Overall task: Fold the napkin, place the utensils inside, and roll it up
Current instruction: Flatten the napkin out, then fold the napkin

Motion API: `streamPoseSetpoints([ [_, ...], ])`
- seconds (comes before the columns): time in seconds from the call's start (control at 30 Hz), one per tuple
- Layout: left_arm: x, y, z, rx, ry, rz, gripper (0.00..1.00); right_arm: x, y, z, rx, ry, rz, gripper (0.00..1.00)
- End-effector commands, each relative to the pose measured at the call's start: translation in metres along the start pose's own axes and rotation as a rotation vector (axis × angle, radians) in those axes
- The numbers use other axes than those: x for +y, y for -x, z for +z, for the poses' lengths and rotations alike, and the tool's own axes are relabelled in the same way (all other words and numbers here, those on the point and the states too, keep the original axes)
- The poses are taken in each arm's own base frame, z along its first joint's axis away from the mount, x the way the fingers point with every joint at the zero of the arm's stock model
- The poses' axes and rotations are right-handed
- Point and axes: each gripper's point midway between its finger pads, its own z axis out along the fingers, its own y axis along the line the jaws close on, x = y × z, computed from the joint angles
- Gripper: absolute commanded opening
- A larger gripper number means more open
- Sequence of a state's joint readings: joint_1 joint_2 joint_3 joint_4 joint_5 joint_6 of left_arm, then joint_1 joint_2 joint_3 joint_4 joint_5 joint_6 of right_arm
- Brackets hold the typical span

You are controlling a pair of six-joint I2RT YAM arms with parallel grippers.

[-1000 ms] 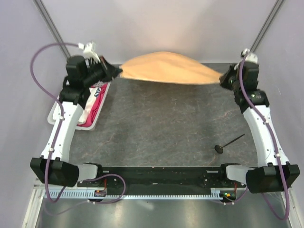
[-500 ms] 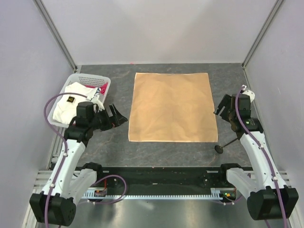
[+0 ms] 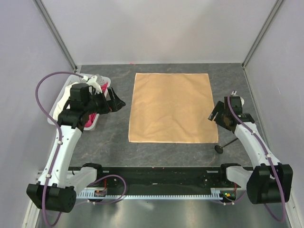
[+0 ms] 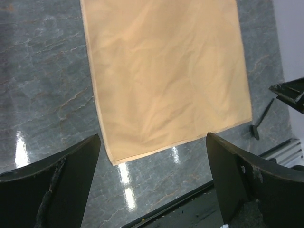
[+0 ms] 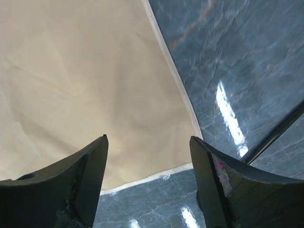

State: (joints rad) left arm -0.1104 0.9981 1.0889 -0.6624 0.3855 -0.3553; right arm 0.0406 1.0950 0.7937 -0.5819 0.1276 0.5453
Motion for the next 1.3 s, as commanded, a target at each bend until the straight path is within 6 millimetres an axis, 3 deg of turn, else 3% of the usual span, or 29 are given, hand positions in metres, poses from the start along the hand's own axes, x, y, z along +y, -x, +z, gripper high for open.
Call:
streamPoseSetpoints([
  [0.0,0.026,0.001,0.010,-0.017,0.103,0.044,1.00,-0.010,-0.032,0.015,0.144,-0.017,0.048,0.72],
  [0.17,0.037,-0.006,0.021,-0.041,0.122,0.031,0.99,-0.045,-0.053,0.028,0.268,-0.120,0.118,0.57],
  [0.43,0.049,-0.019,0.043,0.015,0.133,0.036,0.98,-0.068,-0.076,0.026,0.352,-0.212,0.125,0.34],
  [0.83,0.049,-0.030,0.051,0.053,0.120,0.041,0.97,-0.079,-0.084,0.026,0.378,-0.273,0.132,0.36],
  [1.27,0.047,-0.031,0.052,0.059,0.106,0.036,0.97,-0.073,-0.096,0.034,0.417,-0.241,0.151,0.39],
])
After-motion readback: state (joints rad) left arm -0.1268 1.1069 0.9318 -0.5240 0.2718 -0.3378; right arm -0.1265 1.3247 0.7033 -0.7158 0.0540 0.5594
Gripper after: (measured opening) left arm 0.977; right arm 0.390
